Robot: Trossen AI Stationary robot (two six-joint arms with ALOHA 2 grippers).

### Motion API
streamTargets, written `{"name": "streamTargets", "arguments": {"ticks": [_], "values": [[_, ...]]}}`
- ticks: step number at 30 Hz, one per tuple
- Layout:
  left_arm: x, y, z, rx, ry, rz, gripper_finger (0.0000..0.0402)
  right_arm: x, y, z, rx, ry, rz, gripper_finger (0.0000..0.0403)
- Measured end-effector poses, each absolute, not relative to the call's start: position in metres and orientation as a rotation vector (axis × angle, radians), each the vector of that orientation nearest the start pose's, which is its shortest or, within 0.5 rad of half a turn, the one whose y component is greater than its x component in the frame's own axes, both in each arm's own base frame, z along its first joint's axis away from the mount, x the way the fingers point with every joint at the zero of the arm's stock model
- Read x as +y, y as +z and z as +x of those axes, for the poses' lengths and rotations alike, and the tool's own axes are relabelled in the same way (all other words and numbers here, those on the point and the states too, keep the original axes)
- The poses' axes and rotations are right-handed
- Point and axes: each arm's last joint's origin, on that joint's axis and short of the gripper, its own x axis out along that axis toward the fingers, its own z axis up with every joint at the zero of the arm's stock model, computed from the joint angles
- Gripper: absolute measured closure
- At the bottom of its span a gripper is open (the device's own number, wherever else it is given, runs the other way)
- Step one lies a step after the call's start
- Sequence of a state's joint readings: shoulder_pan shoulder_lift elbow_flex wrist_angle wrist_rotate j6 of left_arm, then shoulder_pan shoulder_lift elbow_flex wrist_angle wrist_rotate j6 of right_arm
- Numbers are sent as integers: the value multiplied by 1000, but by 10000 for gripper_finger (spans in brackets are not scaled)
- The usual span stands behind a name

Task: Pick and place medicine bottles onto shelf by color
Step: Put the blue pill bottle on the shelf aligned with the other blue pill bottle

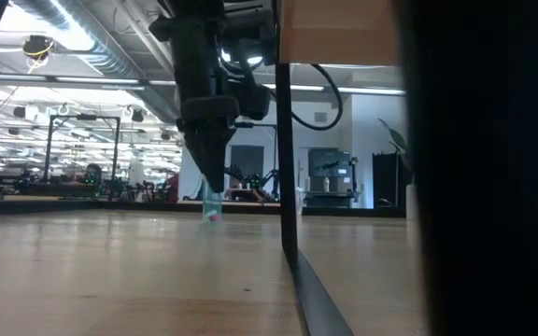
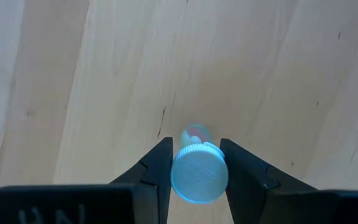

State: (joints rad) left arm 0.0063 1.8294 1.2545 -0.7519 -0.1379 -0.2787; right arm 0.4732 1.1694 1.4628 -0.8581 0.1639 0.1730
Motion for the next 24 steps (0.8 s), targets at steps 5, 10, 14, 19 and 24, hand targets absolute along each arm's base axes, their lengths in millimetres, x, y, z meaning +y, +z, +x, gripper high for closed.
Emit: {"name": "streamTargets", "arguments": {"ticks": [5,10,14,19,24], "values": [[6,182,349,1295,307,-149,295,94,423,194,561,253,-10,208],[6,182,349,1293,310,-147,290,94,423,194,561,253,-9,208],[6,182,349,1291,310,-147,272,94,423,194,561,253,-9,208],[7,183,350,1287,319,-140,248,94,423,194,561,252,-9,208],[7,183,350,1287,324,-144,243,94,423,194,561,253,-9,208]]}}
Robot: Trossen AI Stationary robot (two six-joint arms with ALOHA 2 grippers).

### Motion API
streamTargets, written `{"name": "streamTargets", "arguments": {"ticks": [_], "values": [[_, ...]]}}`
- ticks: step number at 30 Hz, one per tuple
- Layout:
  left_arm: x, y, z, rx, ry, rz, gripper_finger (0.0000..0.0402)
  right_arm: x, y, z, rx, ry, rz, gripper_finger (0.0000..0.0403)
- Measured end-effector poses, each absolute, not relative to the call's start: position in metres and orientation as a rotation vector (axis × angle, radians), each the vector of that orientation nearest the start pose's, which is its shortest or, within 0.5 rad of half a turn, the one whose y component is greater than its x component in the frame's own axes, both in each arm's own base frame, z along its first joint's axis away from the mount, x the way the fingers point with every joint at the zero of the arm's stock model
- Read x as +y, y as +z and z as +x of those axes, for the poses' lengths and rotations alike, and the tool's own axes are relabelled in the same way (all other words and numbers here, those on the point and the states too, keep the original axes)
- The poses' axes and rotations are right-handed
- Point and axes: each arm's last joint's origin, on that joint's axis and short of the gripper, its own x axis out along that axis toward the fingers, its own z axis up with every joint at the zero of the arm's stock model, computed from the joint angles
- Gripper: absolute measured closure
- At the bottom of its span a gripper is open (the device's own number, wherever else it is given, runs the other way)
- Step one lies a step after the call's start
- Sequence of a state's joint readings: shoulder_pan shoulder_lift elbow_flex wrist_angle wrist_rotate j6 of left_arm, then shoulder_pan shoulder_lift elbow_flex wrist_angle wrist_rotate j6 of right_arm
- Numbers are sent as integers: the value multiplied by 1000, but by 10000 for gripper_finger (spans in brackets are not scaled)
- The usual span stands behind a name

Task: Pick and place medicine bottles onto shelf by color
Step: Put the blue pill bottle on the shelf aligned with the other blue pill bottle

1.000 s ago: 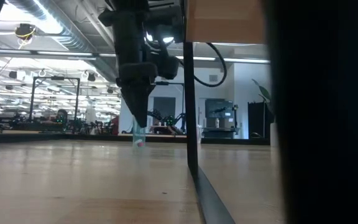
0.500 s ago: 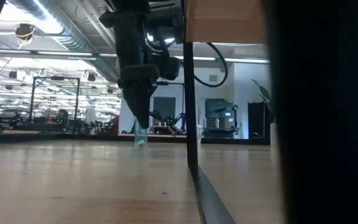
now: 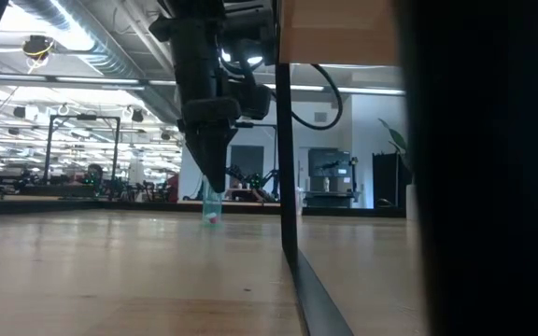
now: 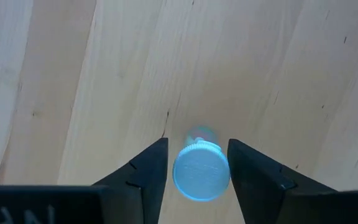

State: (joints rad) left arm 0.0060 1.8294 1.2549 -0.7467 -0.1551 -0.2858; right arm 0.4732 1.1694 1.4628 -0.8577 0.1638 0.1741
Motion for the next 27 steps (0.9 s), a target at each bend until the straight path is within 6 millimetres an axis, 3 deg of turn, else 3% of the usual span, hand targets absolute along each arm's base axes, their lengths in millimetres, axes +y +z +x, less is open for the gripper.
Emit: {"name": "streamTargets", "arguments": {"ticks": [12,27], "values": [[6,186,348,1301,310,-157,242,94,423,194,562,253,-8,208],[6,217,357,1291,308,-156,242,94,423,194,562,253,-8,208]]}}
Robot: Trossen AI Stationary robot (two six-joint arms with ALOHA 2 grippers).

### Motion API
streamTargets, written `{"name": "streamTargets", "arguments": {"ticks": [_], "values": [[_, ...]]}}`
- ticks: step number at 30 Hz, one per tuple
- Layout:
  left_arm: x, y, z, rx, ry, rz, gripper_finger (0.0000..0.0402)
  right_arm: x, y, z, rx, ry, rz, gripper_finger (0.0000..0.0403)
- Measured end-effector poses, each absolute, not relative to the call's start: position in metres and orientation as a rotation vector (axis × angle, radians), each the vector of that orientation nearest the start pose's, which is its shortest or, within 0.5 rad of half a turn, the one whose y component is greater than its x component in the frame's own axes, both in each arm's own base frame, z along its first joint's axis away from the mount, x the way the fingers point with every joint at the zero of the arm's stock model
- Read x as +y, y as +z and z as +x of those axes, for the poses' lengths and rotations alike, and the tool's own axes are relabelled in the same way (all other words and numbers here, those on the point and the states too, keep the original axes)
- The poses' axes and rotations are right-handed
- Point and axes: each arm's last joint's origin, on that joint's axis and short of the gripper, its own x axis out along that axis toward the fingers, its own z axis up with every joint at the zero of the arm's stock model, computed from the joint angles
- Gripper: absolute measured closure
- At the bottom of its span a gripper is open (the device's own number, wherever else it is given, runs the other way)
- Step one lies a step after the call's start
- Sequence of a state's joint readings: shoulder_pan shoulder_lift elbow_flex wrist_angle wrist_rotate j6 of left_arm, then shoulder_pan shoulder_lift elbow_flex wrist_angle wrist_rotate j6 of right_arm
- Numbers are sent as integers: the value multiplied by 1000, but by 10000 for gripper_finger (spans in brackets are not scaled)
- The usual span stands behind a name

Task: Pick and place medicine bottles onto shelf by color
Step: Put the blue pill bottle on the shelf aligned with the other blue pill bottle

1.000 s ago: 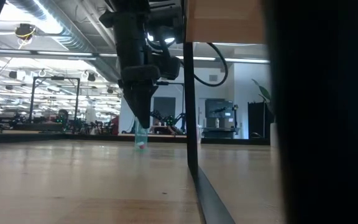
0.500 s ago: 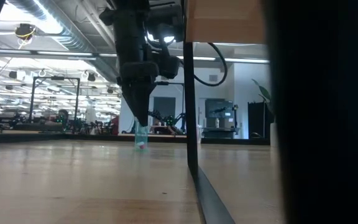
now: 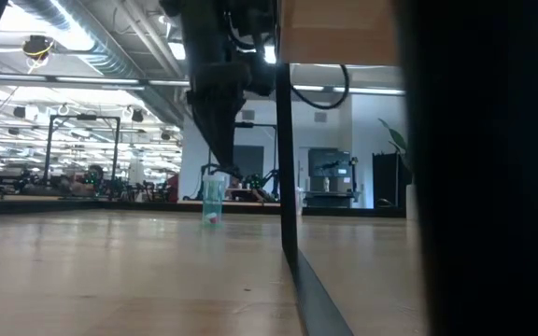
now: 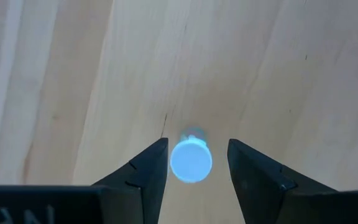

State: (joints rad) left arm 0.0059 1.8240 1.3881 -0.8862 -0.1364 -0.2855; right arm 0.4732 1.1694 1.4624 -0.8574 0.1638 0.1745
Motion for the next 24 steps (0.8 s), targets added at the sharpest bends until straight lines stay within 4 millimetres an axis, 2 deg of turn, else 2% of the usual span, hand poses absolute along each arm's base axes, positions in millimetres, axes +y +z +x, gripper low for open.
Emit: {"name": "streamTargets", "arguments": {"ticks": [9,18,24], "values": [[4,255,358,1206,298,-162,242,94,423,194,563,248,9,208],[-15,302,330,1038,394,-204,242,94,424,194,569,222,99,208],[-35,330,310,914,423,-228,242,100,422,205,546,233,80,208]]}}
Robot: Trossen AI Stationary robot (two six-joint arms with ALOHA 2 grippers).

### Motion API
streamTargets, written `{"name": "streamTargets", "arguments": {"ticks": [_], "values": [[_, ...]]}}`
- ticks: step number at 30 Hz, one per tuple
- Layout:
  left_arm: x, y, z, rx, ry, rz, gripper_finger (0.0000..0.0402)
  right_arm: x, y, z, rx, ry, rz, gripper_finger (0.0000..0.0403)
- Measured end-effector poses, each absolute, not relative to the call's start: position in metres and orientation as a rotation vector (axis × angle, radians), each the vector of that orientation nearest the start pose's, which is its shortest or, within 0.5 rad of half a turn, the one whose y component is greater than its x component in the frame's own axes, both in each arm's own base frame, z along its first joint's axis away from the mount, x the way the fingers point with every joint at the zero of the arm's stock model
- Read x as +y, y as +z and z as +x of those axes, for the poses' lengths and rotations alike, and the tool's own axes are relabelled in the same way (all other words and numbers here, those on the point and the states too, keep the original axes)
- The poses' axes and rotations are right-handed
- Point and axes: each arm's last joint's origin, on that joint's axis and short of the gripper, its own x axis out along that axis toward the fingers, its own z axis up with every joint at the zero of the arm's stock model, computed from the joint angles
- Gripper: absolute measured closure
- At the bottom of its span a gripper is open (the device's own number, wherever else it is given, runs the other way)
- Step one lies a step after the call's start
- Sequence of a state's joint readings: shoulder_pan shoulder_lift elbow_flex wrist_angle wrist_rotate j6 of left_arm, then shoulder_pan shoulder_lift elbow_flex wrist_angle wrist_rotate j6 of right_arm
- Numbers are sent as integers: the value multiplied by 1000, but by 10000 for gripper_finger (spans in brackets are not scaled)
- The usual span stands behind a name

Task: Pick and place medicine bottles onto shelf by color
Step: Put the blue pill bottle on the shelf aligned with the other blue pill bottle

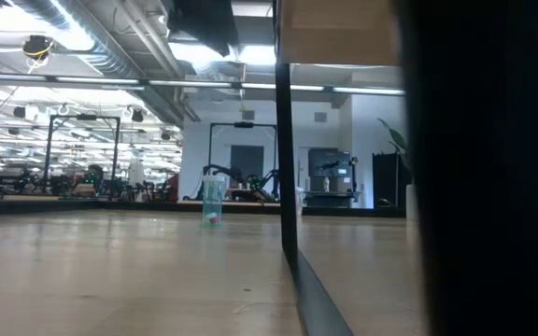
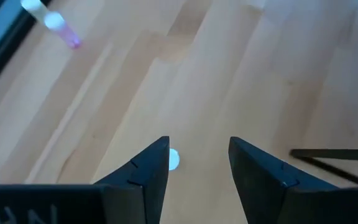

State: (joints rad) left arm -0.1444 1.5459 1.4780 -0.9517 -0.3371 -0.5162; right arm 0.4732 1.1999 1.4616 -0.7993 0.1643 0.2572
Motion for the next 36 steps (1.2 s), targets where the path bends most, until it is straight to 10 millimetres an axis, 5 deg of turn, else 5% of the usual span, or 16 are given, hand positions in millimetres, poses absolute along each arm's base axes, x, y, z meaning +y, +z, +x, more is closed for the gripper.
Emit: {"name": "streamTargets", "arguments": {"ticks": [14,24,36], "values": [[-69,371,266,717,414,-286,242,83,407,242,574,131,49,209],[-84,382,248,676,352,-296,242,73,411,257,490,150,25,255],[-105,383,238,663,309,-327,242,79,379,309,515,147,-66,167]]}}
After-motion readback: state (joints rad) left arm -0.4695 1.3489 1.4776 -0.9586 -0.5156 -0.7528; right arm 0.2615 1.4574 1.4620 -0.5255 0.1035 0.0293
